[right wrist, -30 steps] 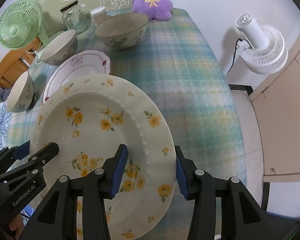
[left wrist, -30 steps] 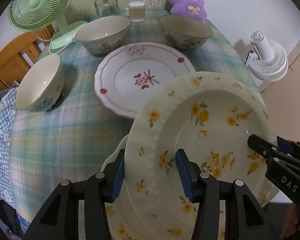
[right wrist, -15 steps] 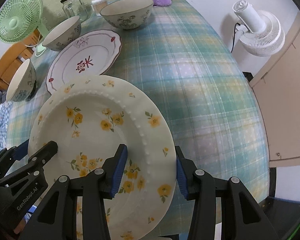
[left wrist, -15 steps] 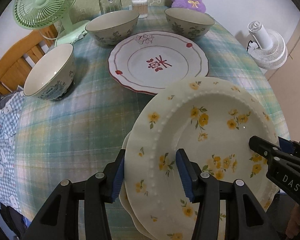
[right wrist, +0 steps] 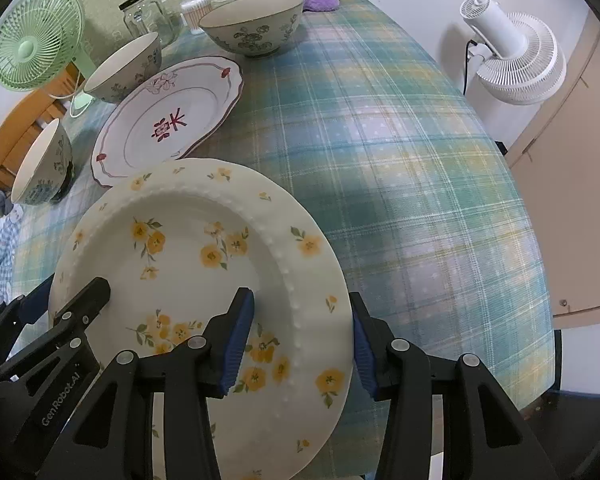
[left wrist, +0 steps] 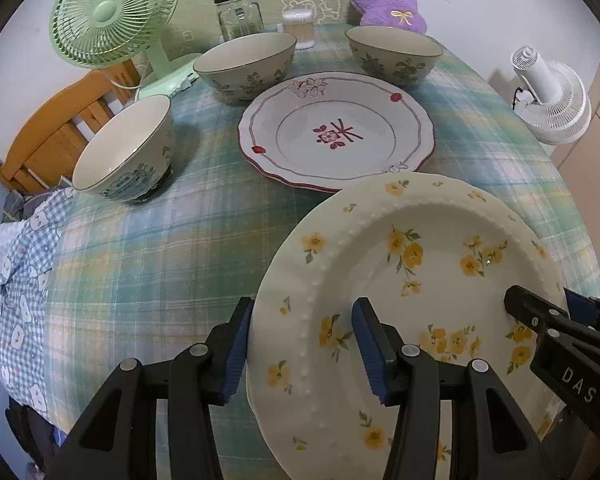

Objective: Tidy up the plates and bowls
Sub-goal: 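Carry the two-plate stack with both grippers toward the red-rimmed white plate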

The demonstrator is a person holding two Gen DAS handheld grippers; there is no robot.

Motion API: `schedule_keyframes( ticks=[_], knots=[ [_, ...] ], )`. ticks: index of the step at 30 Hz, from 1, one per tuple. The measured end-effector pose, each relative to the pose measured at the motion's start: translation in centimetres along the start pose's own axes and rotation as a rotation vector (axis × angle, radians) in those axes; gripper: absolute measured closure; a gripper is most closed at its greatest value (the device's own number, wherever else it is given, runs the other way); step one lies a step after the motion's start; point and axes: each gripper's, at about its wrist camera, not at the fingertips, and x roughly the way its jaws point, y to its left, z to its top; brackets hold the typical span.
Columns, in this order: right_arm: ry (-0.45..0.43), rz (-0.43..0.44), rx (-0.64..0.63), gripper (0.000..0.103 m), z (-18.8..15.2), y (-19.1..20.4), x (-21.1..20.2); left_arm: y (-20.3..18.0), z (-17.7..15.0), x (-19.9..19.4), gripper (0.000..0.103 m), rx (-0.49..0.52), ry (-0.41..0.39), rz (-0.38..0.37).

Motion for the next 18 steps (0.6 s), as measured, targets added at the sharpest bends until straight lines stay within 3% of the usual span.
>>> schedule_keyframes(
  ticks=[3, 6, 11, 18],
  knots=[
    [-0.009, -0.004, -0.001, 0.053, -0.2, 0.0, 0.0, -0.2, -0.1, 0.0, 0.052, 0.001, 0.005, 0.014],
    [-0.018, -0.046, -0.043, 0.051, -0.5, 0.8, 0.1, -0.8, -0.5, -0.2, 0.045, 0.026, 0.011, 0.032],
    [-0.023, -0.050, -0.043, 0.049, -0.7, 1.0, 0.2, -0.9, -0.8, -0.1, 0.041, 0.029, 0.004, 0.039],
    [-0.015, -0.043, -0.051, 0.041, -0.6, 1.1, 0.1, -0.3, -0.8, -0.5, 0.023, 0.017, 0.006, 0.001]
  ],
)
